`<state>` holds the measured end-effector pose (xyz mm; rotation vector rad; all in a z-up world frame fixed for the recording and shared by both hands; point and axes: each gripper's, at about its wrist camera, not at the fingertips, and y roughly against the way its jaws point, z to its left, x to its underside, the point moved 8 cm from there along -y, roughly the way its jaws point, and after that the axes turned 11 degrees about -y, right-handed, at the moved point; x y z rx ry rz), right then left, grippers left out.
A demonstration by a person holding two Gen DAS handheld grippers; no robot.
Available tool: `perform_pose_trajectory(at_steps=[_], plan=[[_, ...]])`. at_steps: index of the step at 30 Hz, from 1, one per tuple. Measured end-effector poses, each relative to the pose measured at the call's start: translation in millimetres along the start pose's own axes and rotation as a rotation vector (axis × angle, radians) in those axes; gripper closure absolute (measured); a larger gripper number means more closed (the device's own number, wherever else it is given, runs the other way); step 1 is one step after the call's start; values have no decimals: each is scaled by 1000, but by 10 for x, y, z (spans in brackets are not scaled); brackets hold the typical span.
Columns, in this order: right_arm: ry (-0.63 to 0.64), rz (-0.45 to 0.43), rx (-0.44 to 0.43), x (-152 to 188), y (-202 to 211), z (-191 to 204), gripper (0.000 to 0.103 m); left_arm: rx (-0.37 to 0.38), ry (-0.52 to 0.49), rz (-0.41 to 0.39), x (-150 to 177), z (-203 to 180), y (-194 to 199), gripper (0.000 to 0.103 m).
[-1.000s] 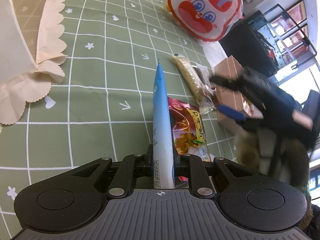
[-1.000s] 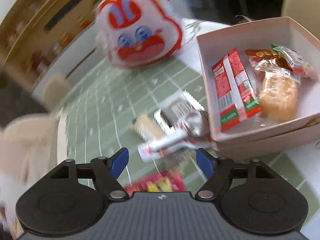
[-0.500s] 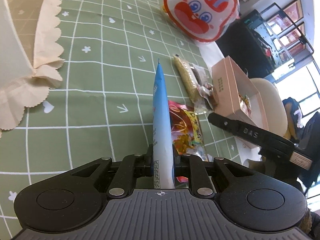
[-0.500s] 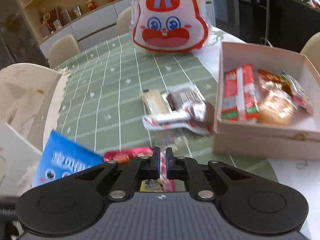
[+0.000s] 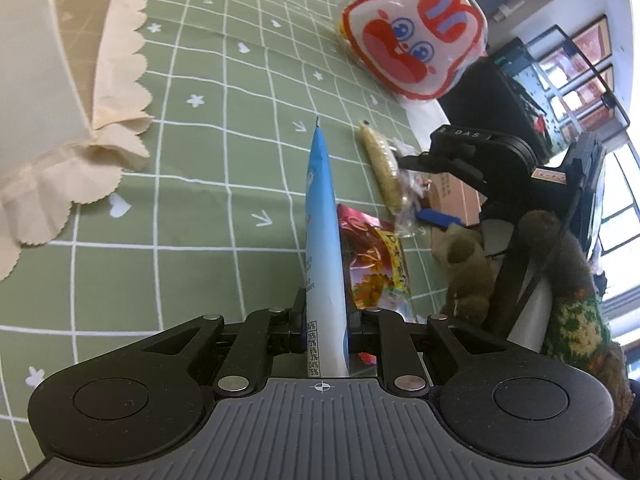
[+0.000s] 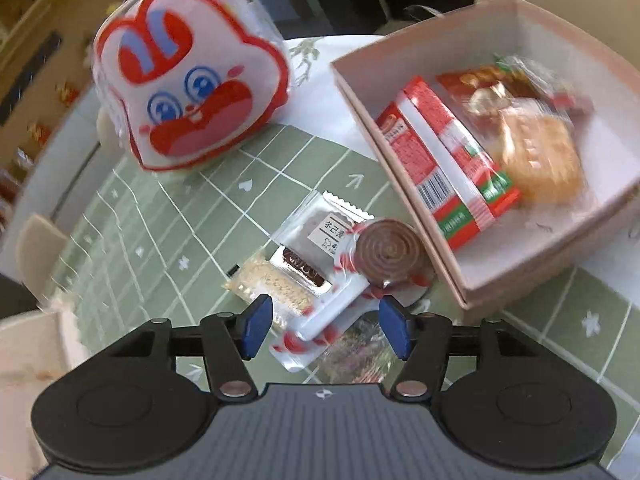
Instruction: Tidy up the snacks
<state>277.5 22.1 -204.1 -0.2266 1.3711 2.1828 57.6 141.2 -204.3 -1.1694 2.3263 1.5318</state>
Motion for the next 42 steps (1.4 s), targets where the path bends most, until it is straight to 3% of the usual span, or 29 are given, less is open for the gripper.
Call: perform_pose_trajectory(at_steps=[1, 2, 3, 6, 12, 15, 18, 20, 21, 22, 28, 37, 42], plan=[[40, 8, -18, 24, 3, 34, 62, -2, 5, 0, 2, 18, 3, 85], [80, 20, -40, 49, 19, 58, 67, -5, 9, 0, 0, 35, 8, 85], [118, 27, -48, 67, 48, 65, 80, -9, 12, 2, -5, 49, 4, 85], [188, 79, -94, 124, 163, -41, 94, -11, 5, 9, -36, 63, -20, 85], [323, 148, -82, 384, 441, -613, 99, 5, -51, 37, -70, -45, -98, 85], [417, 124, -70, 478, 633, -802, 100, 10, -71, 46, -59, -100, -120, 85], [520, 76, -108, 534, 828, -770, 95, 7, -80, 51, -36, -129, -141, 85], [569, 74, -178, 612, 906, -656, 61, 5, -77, 44, -27, -127, -126, 85], [580, 85, -197, 661, 911, -610, 28, 5, -75, 40, -24, -123, -110, 85], [590, 84, -202, 718, 903, -562, 20, 3, -71, 32, -32, -110, -91, 85], [658, 58, -168, 993, 666, -305, 20, -40, -48, -9, -79, 33, 47, 85], [706, 29, -136, 1005, 471, -220, 4, -61, -18, 5, -13, 174, 62, 85], [614, 31, -128, 963, 460, -192, 4, -61, -21, 3, -8, 173, 68, 85]])
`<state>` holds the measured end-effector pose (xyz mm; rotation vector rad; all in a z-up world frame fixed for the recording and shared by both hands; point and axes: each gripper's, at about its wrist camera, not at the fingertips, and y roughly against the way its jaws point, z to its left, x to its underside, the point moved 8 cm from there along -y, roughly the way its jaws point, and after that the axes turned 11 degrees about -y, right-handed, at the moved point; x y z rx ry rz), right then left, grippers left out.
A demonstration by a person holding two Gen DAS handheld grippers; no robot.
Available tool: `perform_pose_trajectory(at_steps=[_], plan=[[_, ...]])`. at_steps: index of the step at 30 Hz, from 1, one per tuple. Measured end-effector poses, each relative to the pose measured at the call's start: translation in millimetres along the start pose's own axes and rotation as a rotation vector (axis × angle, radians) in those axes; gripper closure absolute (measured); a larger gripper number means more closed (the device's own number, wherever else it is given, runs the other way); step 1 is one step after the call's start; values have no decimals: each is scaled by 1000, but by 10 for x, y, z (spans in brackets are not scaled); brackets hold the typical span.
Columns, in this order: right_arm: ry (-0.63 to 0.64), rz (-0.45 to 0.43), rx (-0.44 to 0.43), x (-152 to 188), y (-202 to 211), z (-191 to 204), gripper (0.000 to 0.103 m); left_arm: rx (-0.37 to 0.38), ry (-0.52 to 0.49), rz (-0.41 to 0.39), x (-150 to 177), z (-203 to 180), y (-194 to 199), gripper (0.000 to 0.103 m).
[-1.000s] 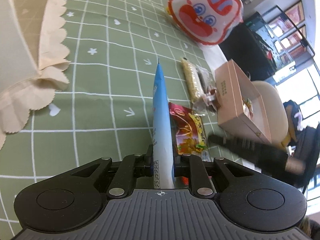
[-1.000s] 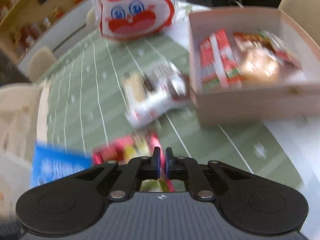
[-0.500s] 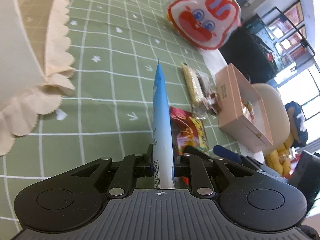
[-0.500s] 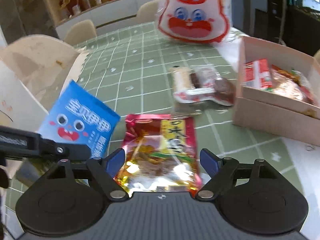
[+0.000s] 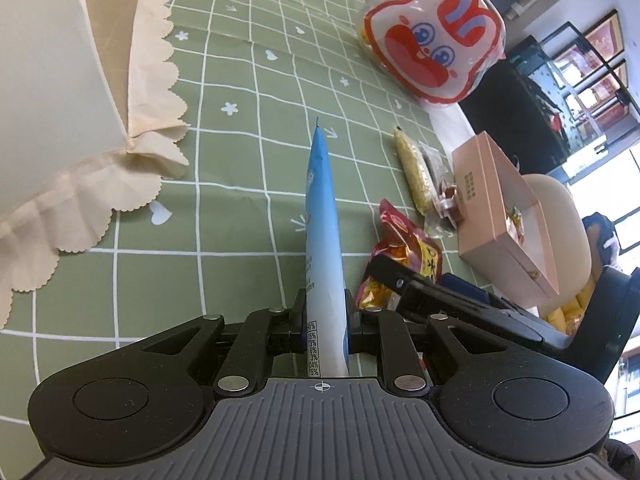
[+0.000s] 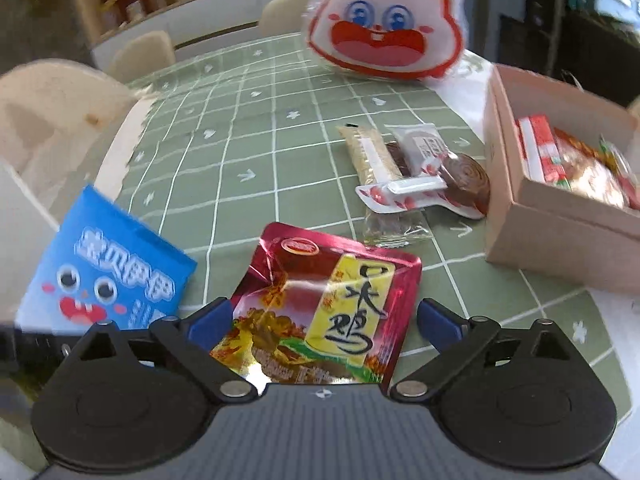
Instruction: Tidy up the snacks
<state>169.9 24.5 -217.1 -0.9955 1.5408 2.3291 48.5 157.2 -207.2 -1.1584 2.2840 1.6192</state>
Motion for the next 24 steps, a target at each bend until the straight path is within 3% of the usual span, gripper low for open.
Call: perform_pose_trajectory(at_steps=[8, 12, 24], plan=[[-148, 8, 98, -105, -103, 38, 1, -18, 12, -7, 5, 52, 23, 85], [5, 58, 163, -47, -200, 179, 0, -15, 13, -4, 11, 51, 21, 85], [207, -17, -20, 268, 141, -43, 1, 2, -6, 19, 27, -6, -54, 85]])
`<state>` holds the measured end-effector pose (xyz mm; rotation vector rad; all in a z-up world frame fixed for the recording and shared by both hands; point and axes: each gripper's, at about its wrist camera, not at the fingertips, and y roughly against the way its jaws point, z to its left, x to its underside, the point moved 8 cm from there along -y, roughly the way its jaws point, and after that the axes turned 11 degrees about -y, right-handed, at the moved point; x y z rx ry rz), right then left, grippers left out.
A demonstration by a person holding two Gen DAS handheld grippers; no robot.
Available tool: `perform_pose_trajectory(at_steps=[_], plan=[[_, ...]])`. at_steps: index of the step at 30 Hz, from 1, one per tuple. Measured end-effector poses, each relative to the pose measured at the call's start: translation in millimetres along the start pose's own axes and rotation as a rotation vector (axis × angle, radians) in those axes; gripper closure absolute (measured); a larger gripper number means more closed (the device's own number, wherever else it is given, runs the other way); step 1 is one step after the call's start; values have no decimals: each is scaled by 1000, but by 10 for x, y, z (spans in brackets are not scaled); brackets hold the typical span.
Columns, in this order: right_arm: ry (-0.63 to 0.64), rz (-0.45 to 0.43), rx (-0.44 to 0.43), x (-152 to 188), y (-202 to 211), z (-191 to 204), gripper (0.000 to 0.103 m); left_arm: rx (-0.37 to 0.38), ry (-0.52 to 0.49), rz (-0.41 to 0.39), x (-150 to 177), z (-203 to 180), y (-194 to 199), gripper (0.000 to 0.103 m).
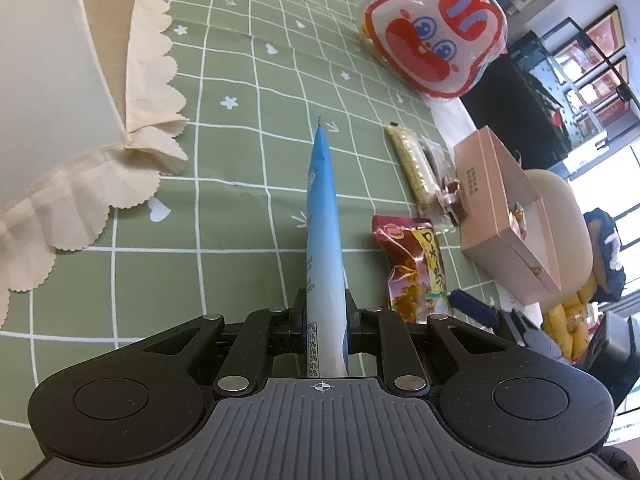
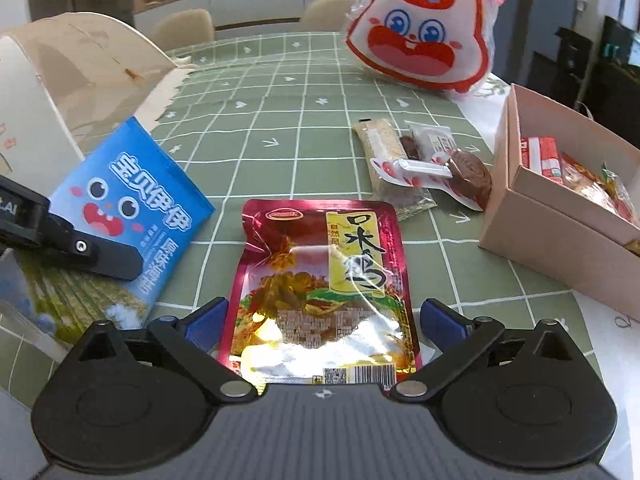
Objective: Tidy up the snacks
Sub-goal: 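Carry the seaweed packet and chicken pack over the pink box and open both tools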
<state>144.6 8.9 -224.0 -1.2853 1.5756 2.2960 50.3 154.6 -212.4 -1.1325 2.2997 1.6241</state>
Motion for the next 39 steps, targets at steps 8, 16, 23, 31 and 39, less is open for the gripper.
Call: perform_pose_trajectory(at_steps=[8, 16, 23, 31, 39], plan=[[3, -16, 16, -175, -141, 48, 12, 2, -6, -4, 4, -10, 43, 85], [-94, 18, -68, -124, 369, -191, 42, 72, -83, 62, 150, -327, 5, 85], [-216, -89, 35, 0, 1304, -903, 43, 292, -222, 108, 149, -1170, 128, 85], [-259, -309, 267, -352, 2345, -1615, 43, 478, -421, -117, -1057, -2491, 301, 85], [-300, -308, 356, -605, 2502, -1867, 43, 518, -242, -45, -1713, -2975, -717, 85]])
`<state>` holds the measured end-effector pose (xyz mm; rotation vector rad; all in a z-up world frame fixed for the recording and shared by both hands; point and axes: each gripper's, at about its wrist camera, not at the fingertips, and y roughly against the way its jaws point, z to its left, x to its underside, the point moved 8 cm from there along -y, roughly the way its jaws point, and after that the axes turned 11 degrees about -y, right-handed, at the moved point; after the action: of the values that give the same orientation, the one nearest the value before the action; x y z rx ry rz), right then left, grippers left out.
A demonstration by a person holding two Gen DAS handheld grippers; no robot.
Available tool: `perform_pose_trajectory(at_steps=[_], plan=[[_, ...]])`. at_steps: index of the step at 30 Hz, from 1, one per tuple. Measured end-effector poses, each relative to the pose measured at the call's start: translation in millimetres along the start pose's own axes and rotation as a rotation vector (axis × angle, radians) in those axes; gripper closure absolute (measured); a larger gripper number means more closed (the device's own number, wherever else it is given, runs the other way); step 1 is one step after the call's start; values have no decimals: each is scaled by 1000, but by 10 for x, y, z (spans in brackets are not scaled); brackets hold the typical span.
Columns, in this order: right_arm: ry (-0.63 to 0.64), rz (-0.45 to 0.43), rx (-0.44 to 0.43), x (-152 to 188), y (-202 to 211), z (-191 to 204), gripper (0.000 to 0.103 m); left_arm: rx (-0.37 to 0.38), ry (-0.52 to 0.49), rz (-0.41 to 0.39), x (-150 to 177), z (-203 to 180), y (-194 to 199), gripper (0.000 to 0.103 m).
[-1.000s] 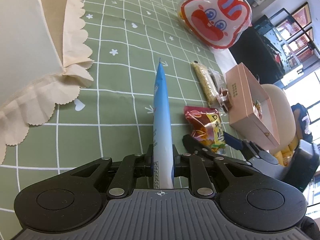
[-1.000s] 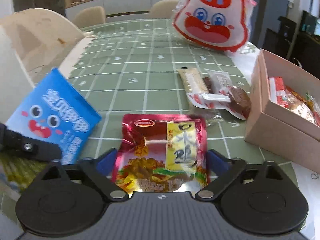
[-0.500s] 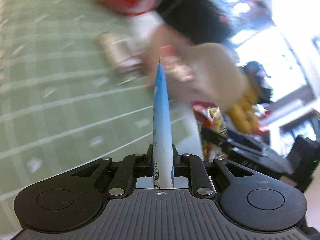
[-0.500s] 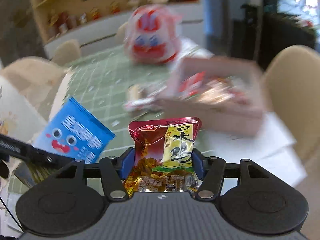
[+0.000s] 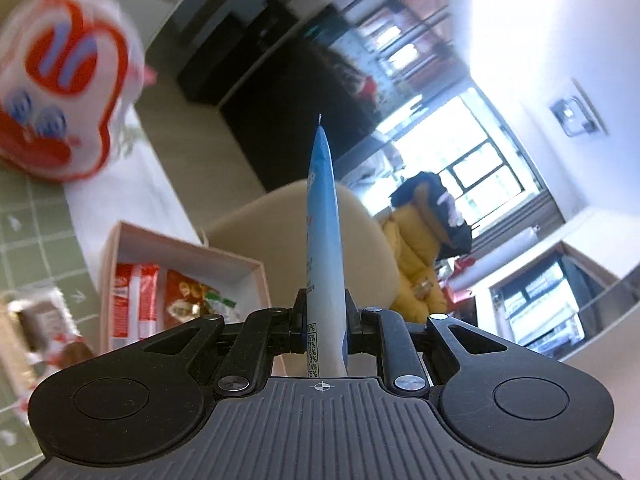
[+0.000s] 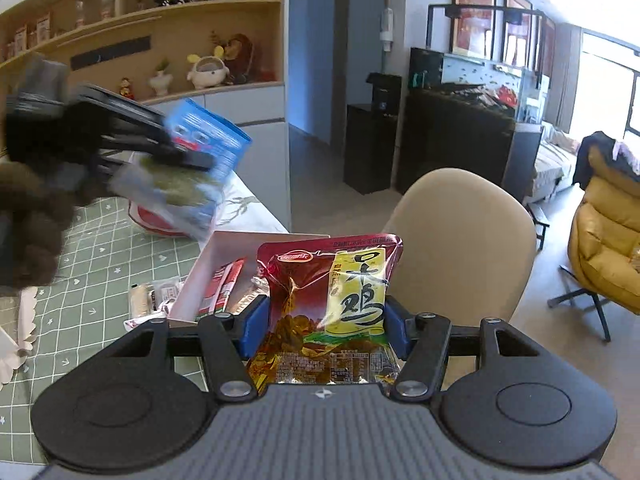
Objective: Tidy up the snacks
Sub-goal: 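Carry the seaweed packet and chicken pack over the pink box and open both tools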
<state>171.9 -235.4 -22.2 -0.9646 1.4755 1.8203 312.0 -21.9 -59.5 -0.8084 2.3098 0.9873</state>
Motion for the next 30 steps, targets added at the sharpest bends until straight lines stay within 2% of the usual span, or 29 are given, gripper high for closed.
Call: perform_pose_trajectory(at_steps=[2, 5, 9, 13, 16, 19, 23, 30], plan=[[11, 12, 18, -1, -43, 25, 43, -30, 30, 49, 109, 212, -270, 85], [34, 22, 36, -14, -154, 72, 43, -63, 31, 121, 355, 566, -514, 80], [34, 53, 40, -48, -361, 117, 43, -110, 10, 179, 519, 912, -592, 79], [16, 78, 19, -174, -620, 197, 43, -127, -21, 85, 449, 969, -225, 79], [-9, 100, -14, -345, -887, 282, 43, -224, -100, 49, 457, 937, 139, 79], [-47, 159, -56, -511, -1280, 399, 43, -313, -166, 43, 624, 911, 479, 79], [-104, 264, -95, -511, -1851, 564, 43, -313, -104, 47, 913, 970, 735, 79], [-105, 380, -89, -46, -2632, 773, 43, -357, -22, 80, 1313, 1173, 973, 79]])
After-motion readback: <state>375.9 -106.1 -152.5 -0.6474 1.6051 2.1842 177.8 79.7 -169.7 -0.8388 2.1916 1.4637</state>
